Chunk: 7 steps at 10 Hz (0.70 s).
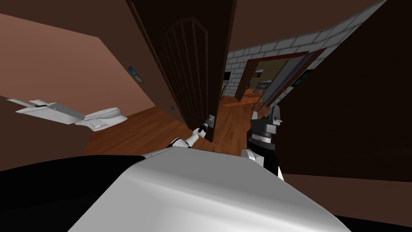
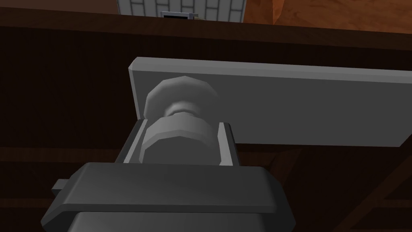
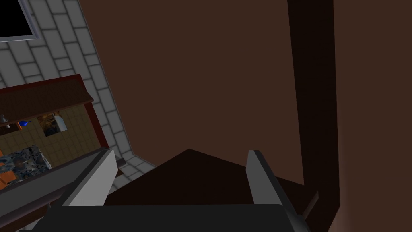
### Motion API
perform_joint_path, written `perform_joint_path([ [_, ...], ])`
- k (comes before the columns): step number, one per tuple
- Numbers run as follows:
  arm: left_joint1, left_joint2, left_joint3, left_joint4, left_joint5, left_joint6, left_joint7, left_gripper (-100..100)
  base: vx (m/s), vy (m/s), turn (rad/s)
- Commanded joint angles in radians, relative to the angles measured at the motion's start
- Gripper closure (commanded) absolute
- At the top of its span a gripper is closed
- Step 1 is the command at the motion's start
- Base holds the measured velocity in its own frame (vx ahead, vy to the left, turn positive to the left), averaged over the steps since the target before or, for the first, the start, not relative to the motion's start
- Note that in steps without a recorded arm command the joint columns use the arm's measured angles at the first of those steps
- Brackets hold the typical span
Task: Push the door open
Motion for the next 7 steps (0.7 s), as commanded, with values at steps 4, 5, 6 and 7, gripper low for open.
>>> perform_joint_path([
  [4, -0.021, 0.027, 0.040, 0.025, 0.012, -0.016, -0.015, 100, 0.118, -0.116, 0.034],
  [5, -0.021, 0.032, 0.046, 0.025, 0.014, -0.016, -0.017, 100, 0.167, -0.145, 0.046],
  [6, -0.021, 0.041, 0.059, 0.026, 0.018, -0.016, -0.022, 100, 0.179, -0.187, 0.064],
  [7, -0.020, 0.045, 0.066, 0.026, 0.020, -0.016, -0.024, 100, 0.129, -0.166, 0.067],
])
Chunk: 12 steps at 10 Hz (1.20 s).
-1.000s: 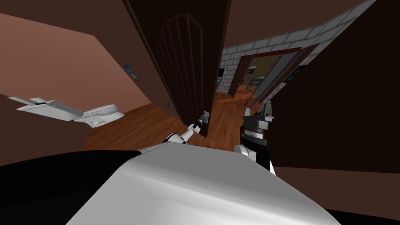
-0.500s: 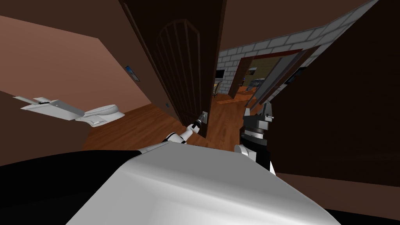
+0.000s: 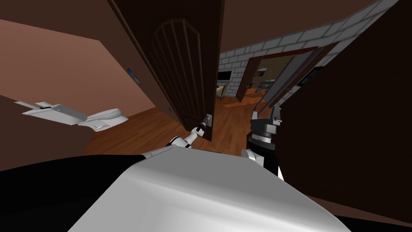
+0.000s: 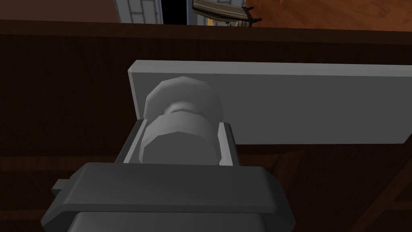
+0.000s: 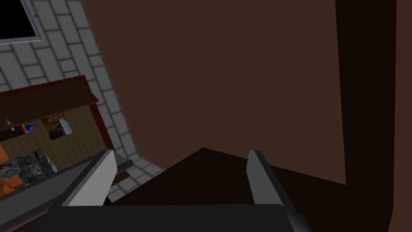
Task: Push the door open
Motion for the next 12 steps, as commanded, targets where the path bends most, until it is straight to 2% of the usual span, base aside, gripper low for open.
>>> perform_joint_path([
  [1, 0.012, 0.024, 0.027, -0.025, 0.007, 0.005, -0.012, 100, 0.141, -0.151, 0.045],
  [4, 0.013, 0.039, 0.058, -0.023, 0.016, 0.006, -0.023, 100, 0.146, -0.160, 0.074],
  [6, 0.013, 0.050, 0.089, -0.021, 0.025, 0.006, -0.035, 100, 0.141, -0.152, 0.081],
  [8, 0.013, 0.050, 0.089, -0.021, 0.025, 0.006, -0.035, 100, 0.087, -0.073, 0.043],
  [9, 0.014, 0.056, 0.113, -0.020, 0.032, 0.007, -0.044, 100, 0.114, -0.085, 0.117],
  [10, 0.014, 0.058, 0.121, -0.020, 0.034, 0.007, -0.047, 100, 0.146, -0.144, 0.126],
  [11, 0.007, 0.057, 0.110, -0.013, 0.033, 0.005, -0.040, -100, -0.050, -0.078, 0.043],
  [12, 0.007, 0.057, 0.110, -0.013, 0.033, 0.005, -0.040, -100, -0.151, 0.000, -0.014],
])
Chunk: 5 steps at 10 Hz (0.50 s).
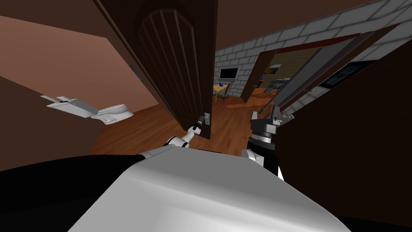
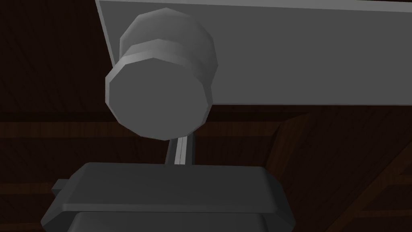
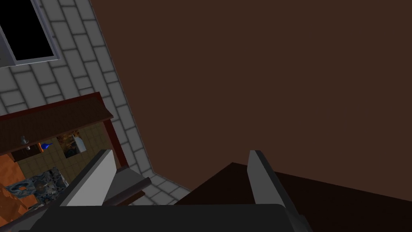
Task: Push the door open
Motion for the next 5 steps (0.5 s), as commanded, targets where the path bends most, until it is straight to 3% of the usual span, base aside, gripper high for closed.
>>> perform_joint_path([
  [1, 0.001, 0.000, -0.003, -0.001, 0.000, 0.000, 0.002, -100, -0.166, 0.036, -0.007],
  [5, 0.002, -0.012, -0.012, -0.005, -0.001, 0.002, 0.008, -100, -0.202, 0.012, 0.011],
])
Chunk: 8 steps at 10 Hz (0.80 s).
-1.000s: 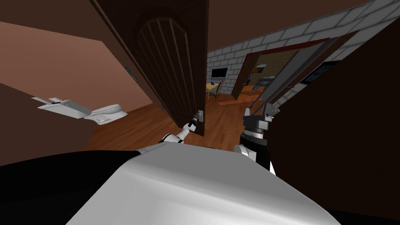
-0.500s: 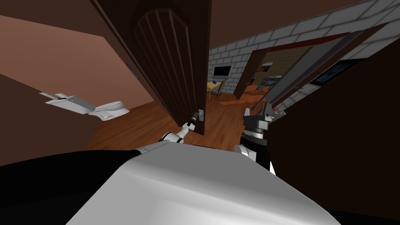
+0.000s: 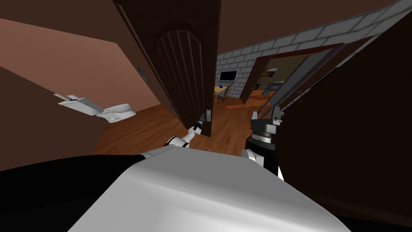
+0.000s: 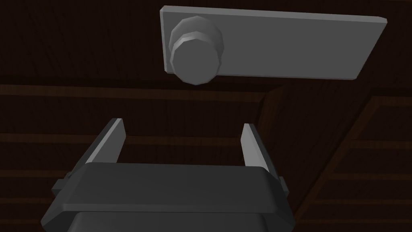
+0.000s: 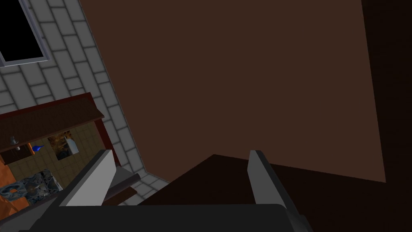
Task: Push the door open
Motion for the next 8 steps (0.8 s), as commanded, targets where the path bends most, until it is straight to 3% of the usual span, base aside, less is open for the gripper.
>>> perform_joint_path([
  [1, 0.000, -0.010, -0.005, 0.001, 0.000, -0.002, 0.004, -100, -0.257, 0.021, 0.011],
  [2, 0.000, -0.018, -0.007, 0.000, 0.000, -0.001, 0.005, -100, -0.236, 0.006, 0.007],
  [3, -0.001, -0.014, -0.005, 0.003, 0.000, -0.002, 0.004, -100, -0.097, -0.002, -0.001],
  [4, 0.000, -0.005, -0.003, 0.004, 0.001, -0.006, 0.002, -100, 0.073, -0.034, -0.032],
  [8, 0.002, 0.000, 0.003, 0.006, 0.002, -0.012, -0.001, -100, 0.182, -0.037, -0.016],
])
